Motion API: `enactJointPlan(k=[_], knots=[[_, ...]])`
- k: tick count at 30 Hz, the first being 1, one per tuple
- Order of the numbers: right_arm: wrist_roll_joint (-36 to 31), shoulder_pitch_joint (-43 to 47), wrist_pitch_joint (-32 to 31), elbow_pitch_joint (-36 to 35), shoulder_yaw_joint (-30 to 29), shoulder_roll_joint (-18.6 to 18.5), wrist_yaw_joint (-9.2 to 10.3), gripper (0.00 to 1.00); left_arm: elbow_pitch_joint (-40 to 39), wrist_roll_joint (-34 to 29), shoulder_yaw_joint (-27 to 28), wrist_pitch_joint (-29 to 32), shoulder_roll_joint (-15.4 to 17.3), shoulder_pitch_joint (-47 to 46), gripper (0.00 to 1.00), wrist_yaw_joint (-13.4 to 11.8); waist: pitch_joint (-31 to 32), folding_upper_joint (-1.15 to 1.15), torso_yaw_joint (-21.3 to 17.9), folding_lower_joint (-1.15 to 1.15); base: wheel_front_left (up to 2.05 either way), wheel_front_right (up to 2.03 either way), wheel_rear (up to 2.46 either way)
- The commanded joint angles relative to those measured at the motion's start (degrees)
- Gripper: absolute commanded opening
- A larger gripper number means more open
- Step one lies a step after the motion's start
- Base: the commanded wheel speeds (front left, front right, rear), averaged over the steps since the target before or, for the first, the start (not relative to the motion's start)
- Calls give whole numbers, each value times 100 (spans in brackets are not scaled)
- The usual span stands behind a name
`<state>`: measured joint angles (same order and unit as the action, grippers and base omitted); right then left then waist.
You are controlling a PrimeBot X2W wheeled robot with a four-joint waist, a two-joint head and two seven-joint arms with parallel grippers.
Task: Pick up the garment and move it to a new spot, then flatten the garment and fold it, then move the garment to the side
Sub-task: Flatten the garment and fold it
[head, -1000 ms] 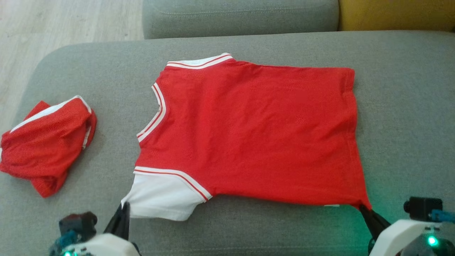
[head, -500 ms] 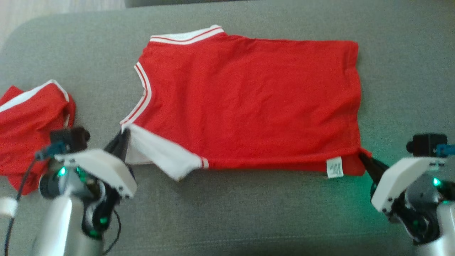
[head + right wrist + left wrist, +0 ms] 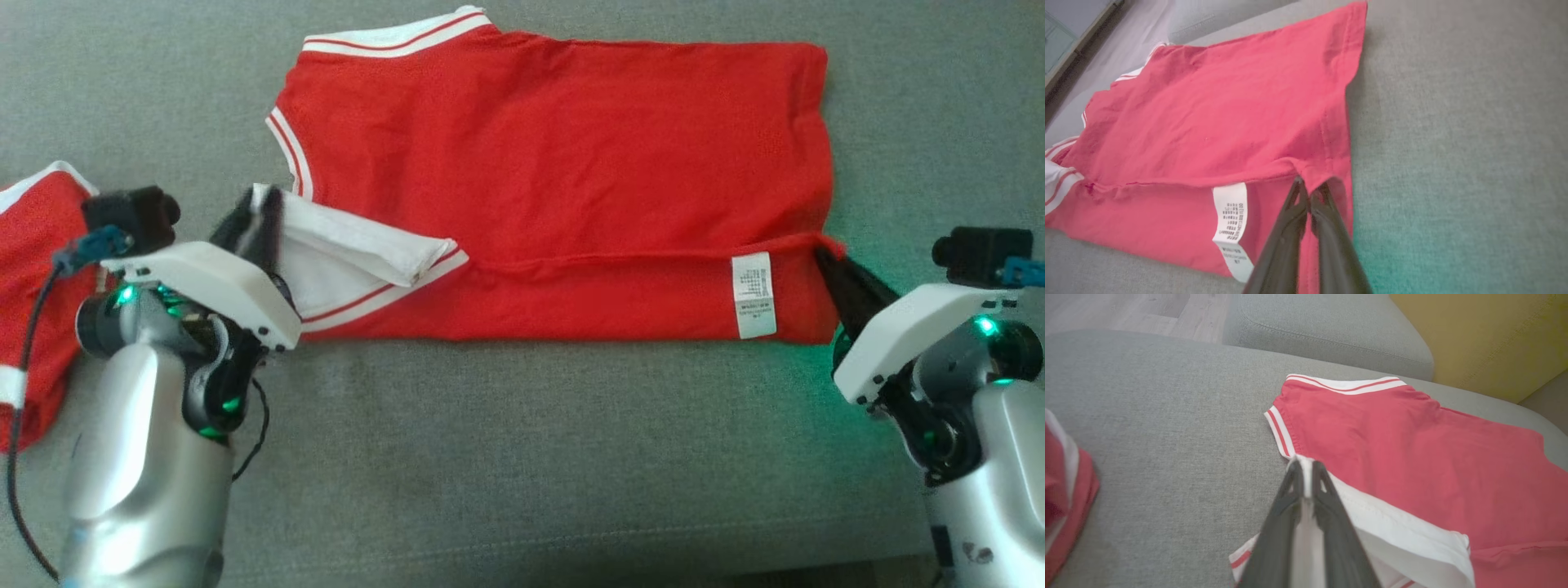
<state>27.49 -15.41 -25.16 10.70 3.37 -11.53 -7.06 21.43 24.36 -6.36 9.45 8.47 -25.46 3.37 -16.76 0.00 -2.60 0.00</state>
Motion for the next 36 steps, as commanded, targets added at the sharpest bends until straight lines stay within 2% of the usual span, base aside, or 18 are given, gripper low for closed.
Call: enactJointPlan(k=[1, 5, 10, 15, 20, 27, 36], knots=[[-28, -119, 204, -134, 123, -104, -43, 100, -101, -40, 191, -163, 112, -209, 100, 22, -14, 0, -5, 0, 0, 0, 0], [-204, -51, 977, -45, 253, -142, -43, 100, 63, -363, 103, -969, 100, -138, 100, -78, -19, 0, -1, 0, 0, 0, 0], [-1062, 184, 2174, -231, 197, -135, -43, 100, -65, -879, 18, -2045, 67, 159, 100, -496, 51, 0, 24, 0, 0, 0, 0], [-1544, 536, 2881, -576, 143, 77, -43, 100, -522, -1249, -37, -2389, 30, 647, 100, -840, 235, 0, 54, 0, 0, 0, 0], [-1631, 882, 3058, -882, 128, 230, -43, 100, -966, -1383, -45, -2433, -20, 1186, 100, -1005, 411, 0, 77, 0, 0, 0, 0], [-1692, 1387, 2950, -1190, 45, 455, -43, 100, -1402, -1448, -66, -2441, -34, 1928, 100, -1142, 688, 0, 108, 0, 0, 0, 0], [-1690, 1549, 2822, -1328, -33, 530, -43, 100, -1487, -1443, -130, -2363, 17, 2111, 100, -1171, 745, 0, 114, 0, 0, 0, 0]])
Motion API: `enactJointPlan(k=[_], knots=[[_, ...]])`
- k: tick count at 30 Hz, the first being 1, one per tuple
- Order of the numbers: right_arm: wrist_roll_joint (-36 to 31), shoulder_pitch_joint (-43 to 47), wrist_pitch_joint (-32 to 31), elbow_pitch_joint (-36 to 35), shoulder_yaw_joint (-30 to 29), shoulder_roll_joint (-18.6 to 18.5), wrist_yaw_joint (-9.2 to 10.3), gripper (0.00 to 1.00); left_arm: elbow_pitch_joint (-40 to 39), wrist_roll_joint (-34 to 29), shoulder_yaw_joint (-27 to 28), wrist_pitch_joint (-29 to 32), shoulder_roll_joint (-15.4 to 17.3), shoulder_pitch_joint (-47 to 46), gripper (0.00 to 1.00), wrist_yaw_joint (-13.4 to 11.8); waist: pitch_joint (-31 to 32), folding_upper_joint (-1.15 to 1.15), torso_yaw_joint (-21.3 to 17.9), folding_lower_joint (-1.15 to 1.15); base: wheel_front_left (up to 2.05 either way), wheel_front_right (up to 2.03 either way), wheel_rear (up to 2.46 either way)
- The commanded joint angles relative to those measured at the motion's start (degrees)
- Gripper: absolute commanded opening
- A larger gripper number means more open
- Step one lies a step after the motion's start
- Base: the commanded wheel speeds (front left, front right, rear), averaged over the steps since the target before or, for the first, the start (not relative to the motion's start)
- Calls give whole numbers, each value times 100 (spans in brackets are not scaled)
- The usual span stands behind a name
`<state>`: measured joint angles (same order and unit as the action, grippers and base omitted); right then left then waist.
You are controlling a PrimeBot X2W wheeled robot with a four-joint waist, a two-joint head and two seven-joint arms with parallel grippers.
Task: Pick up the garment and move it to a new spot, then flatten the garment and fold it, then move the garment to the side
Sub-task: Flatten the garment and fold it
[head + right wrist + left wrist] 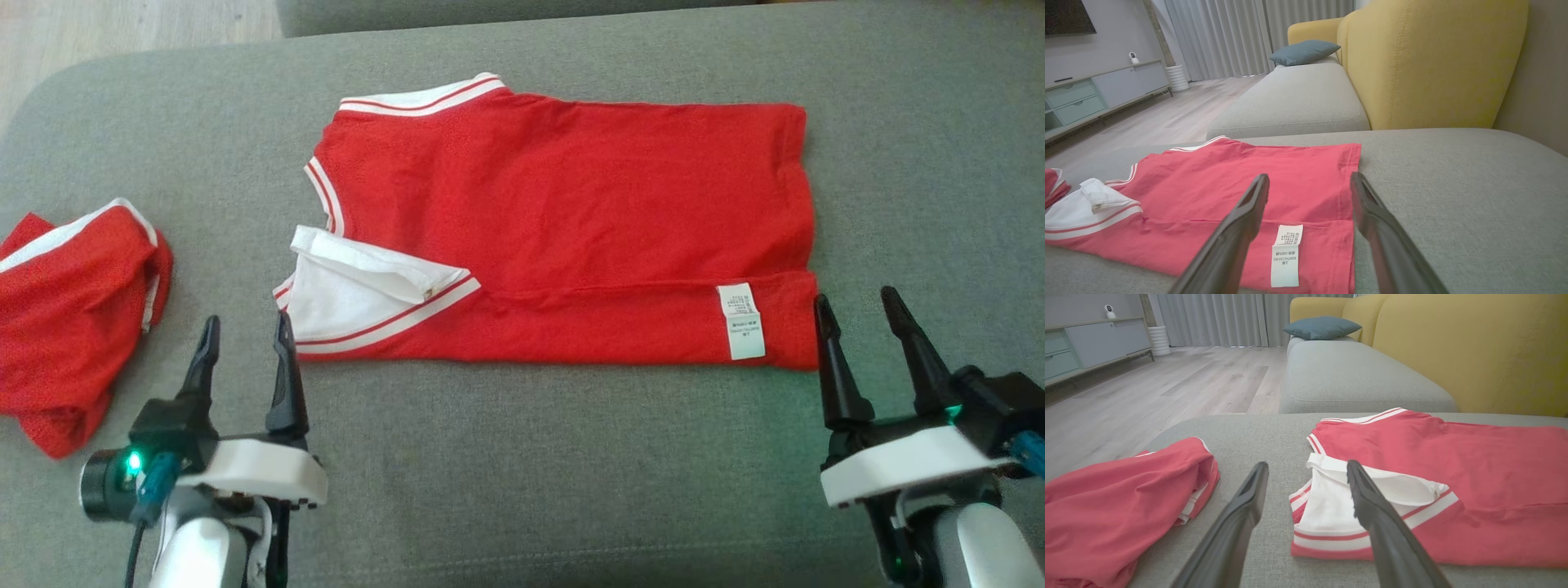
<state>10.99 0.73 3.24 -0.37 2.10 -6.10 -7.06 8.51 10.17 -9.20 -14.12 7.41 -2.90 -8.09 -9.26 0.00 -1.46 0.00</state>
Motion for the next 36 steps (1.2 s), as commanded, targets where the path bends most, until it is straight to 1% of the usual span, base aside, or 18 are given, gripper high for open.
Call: enactJointPlan(k=[1, 6, 12, 21, 28, 29, 30, 31, 34, 36], knots=[[-41, -60, -29, -224, 80, -5, -43, 100, -175, -19, 141, 19, 131, -158, 100, -13, -10, 0, -1, 0, 0, 0, 0], [-5, -40, -185, -78, -6, -3, -43, 100, 4, 29, 0, 258, 173, -386, 100, 162, -121, 0, -13, 0, 0, 0, 0], [103, -190, -465, 322, 1, -94, -43, 100, 581, 280, -29, 862, 235, -860, 100, 415, -409, 0, -56, 0, 0, 0, 0], [269, -740, -903, 1086, 47, -179, -43, 100, 1530, 692, 67, 1862, 340, -1603, 100, 645, -834, 0, -116, 0, 0, 0, 0], [451, -987, -1257, 1488, 157, -162, -43, 100, 1756, 909, 1, 2308, 335, -1815, 100, 863, -941, 0, -109, 0, 0, 0, 0], [477, -1015, -1347, 1538, 190, -163, -43, 66, 1761, 927, -17, 2357, 344, -1830, 87, 897, -954, 0, -112, 0, 0, 0, 0], [511, -1038, -1441, 1580, 223, -158, -43, 42, 1759, 950, -28, 2391, 350, -1838, 44, 928, -962, 0, -113, 0, 0, 0, 0], [550, -1064, -1524, 1609, 250, -159, -43, 0, 1753, 966, -43, 2428, 359, -1842, 0, 954, -974, 0, -116, 0, 0, 0, 0], [646, -1122, -1640, 1637, 299, -189, -43, 0, 1670, 976, -95, 2464, 385, -1835, 0, 1011, -990, 0, -116, 0, 0, 0, 0], [688, -1131, -1643, 1633, 293, -211, -43, 0, 1567, 959, -109, 2399, 394, -1808, 0, 998, -976, 0, -101, 0, 0, 0, 0]])
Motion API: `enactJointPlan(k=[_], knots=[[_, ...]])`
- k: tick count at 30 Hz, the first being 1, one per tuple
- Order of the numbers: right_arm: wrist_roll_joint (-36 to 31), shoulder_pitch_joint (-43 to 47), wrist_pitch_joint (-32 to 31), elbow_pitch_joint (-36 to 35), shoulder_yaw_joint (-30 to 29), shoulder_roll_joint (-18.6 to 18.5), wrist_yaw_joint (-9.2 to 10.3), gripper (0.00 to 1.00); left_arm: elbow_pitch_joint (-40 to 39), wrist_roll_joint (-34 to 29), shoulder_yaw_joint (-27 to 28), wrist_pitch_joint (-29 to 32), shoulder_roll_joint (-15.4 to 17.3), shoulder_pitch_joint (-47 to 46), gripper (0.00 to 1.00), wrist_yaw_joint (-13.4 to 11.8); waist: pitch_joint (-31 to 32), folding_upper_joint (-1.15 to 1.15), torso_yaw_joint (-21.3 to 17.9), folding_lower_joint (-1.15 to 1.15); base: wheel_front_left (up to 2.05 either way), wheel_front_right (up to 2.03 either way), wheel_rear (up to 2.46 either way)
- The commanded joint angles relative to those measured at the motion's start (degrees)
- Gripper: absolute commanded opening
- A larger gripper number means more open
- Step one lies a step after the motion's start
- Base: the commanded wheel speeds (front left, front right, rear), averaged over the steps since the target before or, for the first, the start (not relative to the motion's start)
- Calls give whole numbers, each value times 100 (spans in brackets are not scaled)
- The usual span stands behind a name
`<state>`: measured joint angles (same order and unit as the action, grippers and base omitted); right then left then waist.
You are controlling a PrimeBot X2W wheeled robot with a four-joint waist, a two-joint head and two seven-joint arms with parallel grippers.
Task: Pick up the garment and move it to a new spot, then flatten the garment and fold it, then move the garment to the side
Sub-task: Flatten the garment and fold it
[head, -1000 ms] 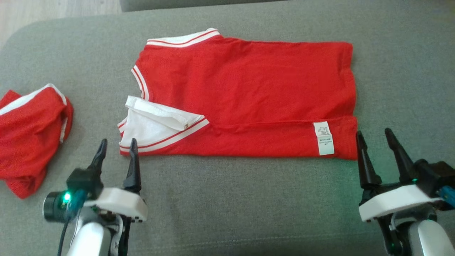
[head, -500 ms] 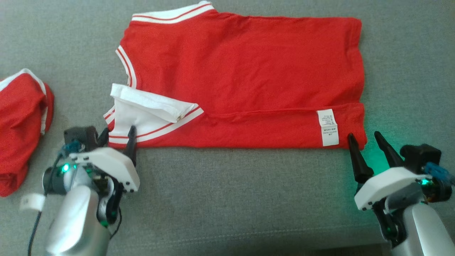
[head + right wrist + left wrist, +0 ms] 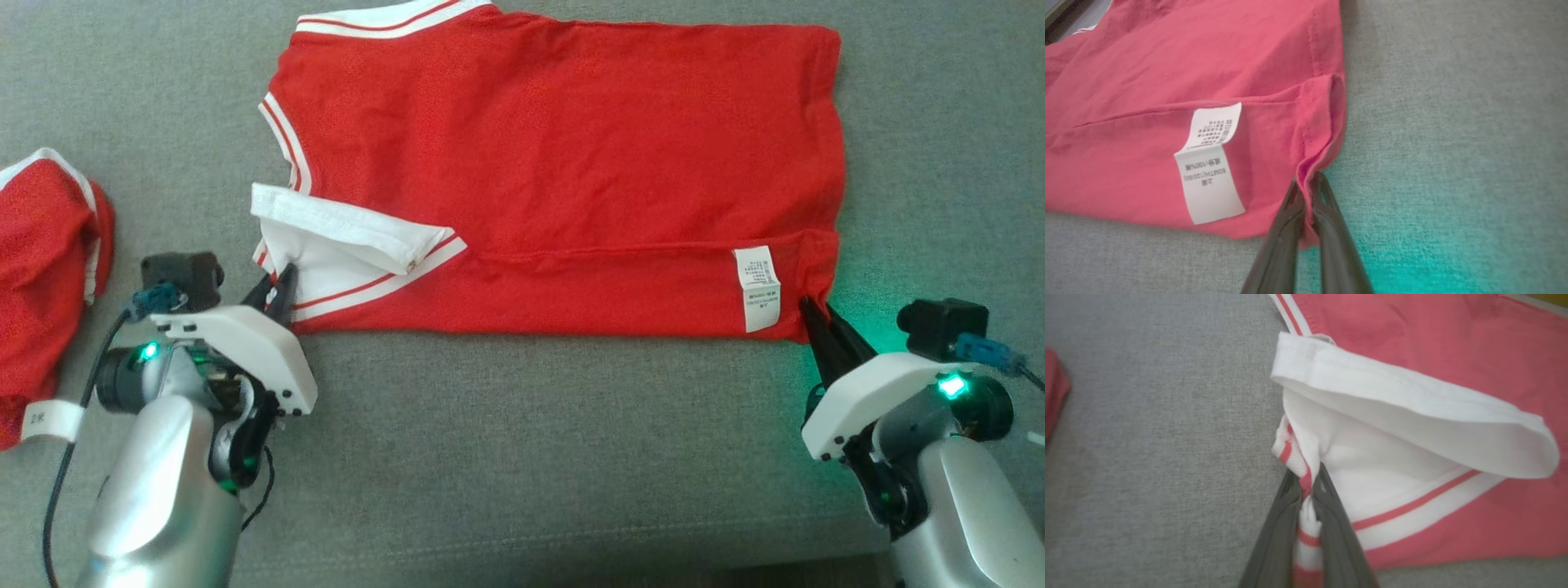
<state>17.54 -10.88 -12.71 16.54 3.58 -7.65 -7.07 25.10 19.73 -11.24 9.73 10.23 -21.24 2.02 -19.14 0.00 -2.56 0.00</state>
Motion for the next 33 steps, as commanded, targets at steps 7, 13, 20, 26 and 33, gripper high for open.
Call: enactJointPlan(k=[7, 13, 20, 26, 33], knots=[[176, 246, -55, -165, 51, -163, -42, 0, -443, 108, 227, -161, 123, 467, 0, -188, 285, 0, 120, 0, 0, 0, 0], [311, 911, -352, -447, -103, -168, -42, 0, -812, 253, 262, -107, 82, 1311, 0, -340, 739, 0, 259, 0, 0, 0, 0], [298, 1514, -690, -957, -252, -53, -42, 0, -1084, 321, 239, 6, 72, 1877, 0, -461, 939, 0, 307, 0, 0, 0, 0], [212, 1663, -516, -1341, -277, 22, -42, 100, -1224, 194, 200, -209, 4, 1989, 100, -660, 1021, 0, 276, 0, 0, 0, 0], [-222, 1538, 213, -1957, -339, 24, -42, 100, -1664, -266, 235, -1179, -56, 2021, 100, -1079, 1082, 0, 260, 0, 0, 0, 0]])
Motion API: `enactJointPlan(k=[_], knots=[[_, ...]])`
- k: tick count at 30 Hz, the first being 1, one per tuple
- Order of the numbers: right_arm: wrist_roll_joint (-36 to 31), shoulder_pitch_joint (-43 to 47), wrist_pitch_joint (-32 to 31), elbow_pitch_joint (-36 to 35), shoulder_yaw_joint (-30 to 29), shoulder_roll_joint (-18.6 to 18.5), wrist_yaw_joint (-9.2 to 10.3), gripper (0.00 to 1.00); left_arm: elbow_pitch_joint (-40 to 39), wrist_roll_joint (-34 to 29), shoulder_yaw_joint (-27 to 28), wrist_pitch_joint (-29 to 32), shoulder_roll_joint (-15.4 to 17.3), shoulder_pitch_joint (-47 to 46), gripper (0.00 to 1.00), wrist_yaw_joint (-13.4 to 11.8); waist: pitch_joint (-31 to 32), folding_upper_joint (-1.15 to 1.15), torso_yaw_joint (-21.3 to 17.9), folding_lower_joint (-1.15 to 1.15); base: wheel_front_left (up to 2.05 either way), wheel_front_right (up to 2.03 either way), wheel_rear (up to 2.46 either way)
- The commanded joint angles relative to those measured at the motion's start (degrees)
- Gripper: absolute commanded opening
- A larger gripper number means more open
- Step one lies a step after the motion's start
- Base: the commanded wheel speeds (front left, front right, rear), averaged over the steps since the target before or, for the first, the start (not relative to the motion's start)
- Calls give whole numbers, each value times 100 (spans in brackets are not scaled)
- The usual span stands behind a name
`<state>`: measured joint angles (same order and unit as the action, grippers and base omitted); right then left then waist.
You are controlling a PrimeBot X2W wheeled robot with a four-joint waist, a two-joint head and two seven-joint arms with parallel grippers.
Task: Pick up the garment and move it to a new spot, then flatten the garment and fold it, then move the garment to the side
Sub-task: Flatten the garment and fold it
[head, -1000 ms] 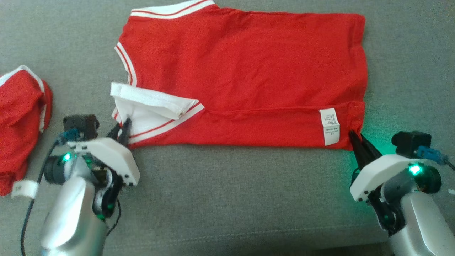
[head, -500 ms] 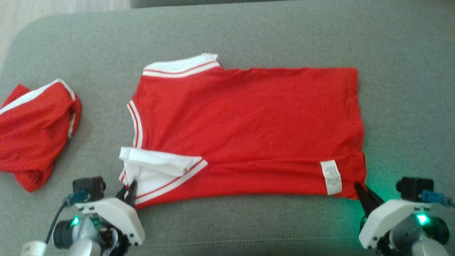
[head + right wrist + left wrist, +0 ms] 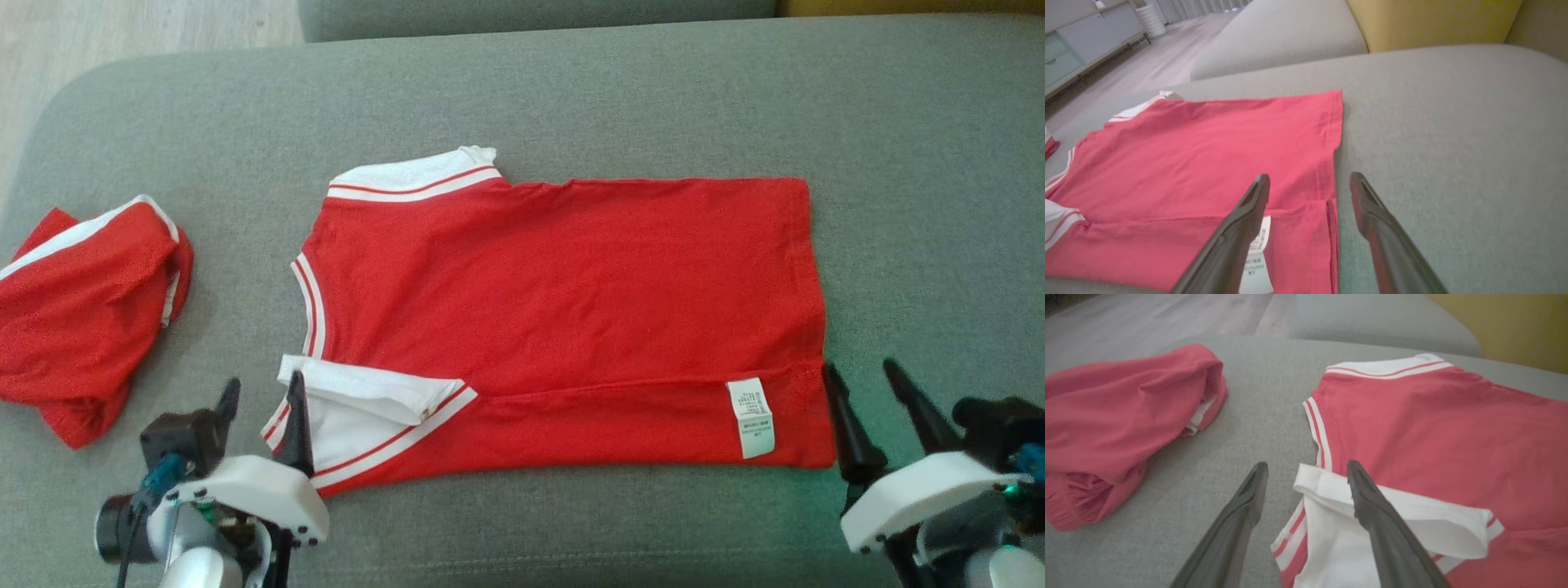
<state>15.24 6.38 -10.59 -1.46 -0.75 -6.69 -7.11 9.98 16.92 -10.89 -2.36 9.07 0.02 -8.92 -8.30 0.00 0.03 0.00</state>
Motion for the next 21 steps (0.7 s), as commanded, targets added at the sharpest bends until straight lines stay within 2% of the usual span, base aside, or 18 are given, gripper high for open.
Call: enactJointPlan(k=[1, 8, 16, 21], knots=[[-44, -222, 99, -270, 94, -63, -37, 100, -235, -69, 192, -118, 58, -115, 100, -45, 14, 0, 1, 0, 0, 0, 0], [-304, -479, 401, -959, 71, -30, -37, 100, -697, -367, 180, -686, 138, -276, 100, -196, 77, 0, 6, 0, 0, 0, 0], [-329, -586, 337, -1189, 77, 41, -37, 100, -998, -525, 125, -723, 218, -328, 100, -300, 105, 0, 4, 0, 0, 0, 0], [-330, -577, 300, -1223, 6, 93, -37, 100, -1038, -555, 58, -688, 257, -491, 100, -259, -40, 0, 1, 0, 0, 0, 0]])
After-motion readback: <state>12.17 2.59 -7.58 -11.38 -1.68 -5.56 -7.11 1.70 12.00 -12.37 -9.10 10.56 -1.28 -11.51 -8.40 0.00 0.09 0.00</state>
